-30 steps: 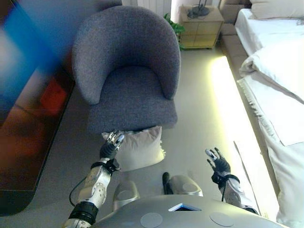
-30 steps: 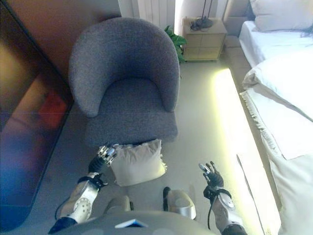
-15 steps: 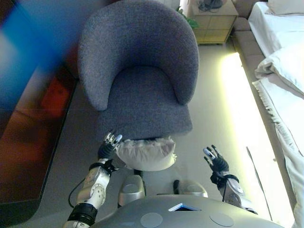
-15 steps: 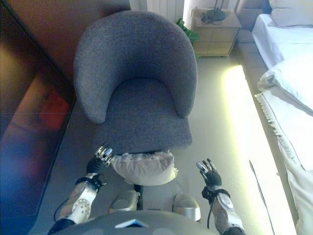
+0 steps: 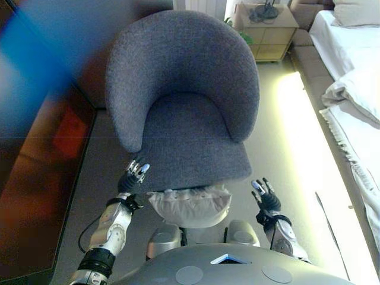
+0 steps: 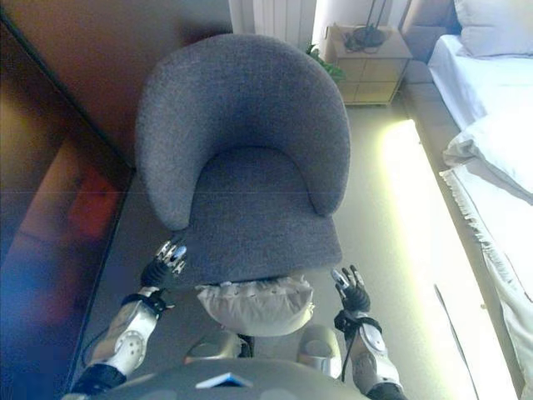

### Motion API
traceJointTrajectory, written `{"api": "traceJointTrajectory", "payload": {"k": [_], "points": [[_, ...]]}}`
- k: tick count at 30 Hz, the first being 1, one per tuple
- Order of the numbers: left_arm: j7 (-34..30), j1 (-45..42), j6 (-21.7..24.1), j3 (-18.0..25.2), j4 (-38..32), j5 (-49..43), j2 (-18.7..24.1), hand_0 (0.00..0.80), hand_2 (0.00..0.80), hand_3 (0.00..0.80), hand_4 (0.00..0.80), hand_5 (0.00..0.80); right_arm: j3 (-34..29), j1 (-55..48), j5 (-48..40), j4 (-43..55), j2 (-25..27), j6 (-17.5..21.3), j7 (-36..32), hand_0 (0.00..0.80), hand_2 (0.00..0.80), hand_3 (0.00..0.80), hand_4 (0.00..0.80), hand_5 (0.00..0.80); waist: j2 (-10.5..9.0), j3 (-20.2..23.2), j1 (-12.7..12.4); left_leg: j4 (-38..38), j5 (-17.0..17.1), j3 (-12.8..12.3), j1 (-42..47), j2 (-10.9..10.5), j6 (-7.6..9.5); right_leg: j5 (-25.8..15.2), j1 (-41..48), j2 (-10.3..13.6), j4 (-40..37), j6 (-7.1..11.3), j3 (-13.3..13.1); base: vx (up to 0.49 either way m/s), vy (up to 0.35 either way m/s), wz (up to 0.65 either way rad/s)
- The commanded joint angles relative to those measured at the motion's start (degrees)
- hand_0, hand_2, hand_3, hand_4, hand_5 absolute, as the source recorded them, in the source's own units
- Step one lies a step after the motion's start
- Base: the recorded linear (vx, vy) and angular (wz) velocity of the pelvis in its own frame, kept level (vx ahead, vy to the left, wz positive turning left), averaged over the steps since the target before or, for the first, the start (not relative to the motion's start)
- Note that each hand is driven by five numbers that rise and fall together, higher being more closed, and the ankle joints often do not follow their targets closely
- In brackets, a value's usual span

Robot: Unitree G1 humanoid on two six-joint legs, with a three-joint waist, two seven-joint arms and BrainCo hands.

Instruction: Pick up the cushion and take it to the sofa

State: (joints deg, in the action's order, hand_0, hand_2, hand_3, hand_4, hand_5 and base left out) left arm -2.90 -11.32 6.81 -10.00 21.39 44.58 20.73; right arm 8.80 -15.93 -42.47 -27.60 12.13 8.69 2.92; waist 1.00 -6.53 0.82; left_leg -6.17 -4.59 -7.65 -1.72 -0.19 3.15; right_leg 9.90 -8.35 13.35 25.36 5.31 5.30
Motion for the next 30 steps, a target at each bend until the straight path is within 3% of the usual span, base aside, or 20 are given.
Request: {"api": "traceJointTrajectory", "payload": {"k": [1,5,12,16,23,30], "points": [[-0.73,-0.20,1.95,0.73,-4.78,1.15,2.07,0.000,0.000,0.000,0.000,0.000,0.84,0.31,-2.07,2.58,1.70,2.59,-0.63,0.000,0.000,0.000,0.000,0.000,-2.32,-0.99,2.42,-1.02,-0.17,6.67,-1.55,0.29,-3.13,-13.49,-0.42,-0.52,-14.22,3.25,-4.88,0.061,-0.195,0.27],[0.07,-2.70,2.10,0.88,-5.51,0.87,1.44,0.000,0.000,0.000,0.000,0.000,1.55,0.74,-2.16,3.49,2.70,-0.04,-0.31,0.000,0.000,0.000,0.000,0.000,-3.45,-0.09,1.10,0.10,1.06,7.84,-0.62,3.27,-5.02,-10.46,4.28,-2.28,-18.03,4.28,-3.62,0.079,-0.224,0.54],[0.87,-2.60,3.07,1.03,-5.20,-0.13,0.47,0.000,0.000,0.000,0.000,0.000,1.67,1.21,-1.51,3.01,4.70,0.16,-1.77,0.000,0.000,0.000,0.000,0.000,-3.97,1.12,-0.11,-0.38,2.99,7.40,-2.12,7.09,-7.49,-8.39,7.23,-4.61,-20.32,1.88,-0.29,0.006,-0.128,0.10],[0.81,-0.14,0.72,0.44,-5.56,-0.08,0.29,0.000,0.000,0.000,0.000,0.000,2.37,3.48,0.85,4.73,5.92,1.09,-0.81,0.000,0.000,0.000,0.000,0.000,-3.63,1.45,0.34,-2.54,1.73,6.17,-1.94,6.97,-7.95,-8.05,7.91,-4.17,-20.16,1.56,1.13,-0.039,-0.001,0.09],[2.39,5.29,-0.88,-2.67,-3.29,-2.61,0.89,0.000,0.000,0.000,0.000,0.000,3.85,7.91,8.27,5.21,6.62,3.08,3.21,0.000,0.000,0.000,0.000,0.000,-1.67,3.56,1.74,6.49,4.03,3.89,3.13,6.05,-7.48,-9.92,9.12,-3.66,-22.44,3.34,1.86,0.018,0.079,0.11],[-1.28,6.21,-1.18,-1.30,-7.19,2.00,0.26,0.000,0.000,0.000,0.000,0.000,4.13,8.64,-2.48,11.51,4.67,1.80,-5.16,0.000,0.000,0.000,0.000,0.000,-1.64,3.91,0.99,9.39,4.55,2.91,3.53,5.30,-7.26,-12.39,9.50,-3.07,-27.16,3.95,3.04,-0.004,0.014,0.02]]}}
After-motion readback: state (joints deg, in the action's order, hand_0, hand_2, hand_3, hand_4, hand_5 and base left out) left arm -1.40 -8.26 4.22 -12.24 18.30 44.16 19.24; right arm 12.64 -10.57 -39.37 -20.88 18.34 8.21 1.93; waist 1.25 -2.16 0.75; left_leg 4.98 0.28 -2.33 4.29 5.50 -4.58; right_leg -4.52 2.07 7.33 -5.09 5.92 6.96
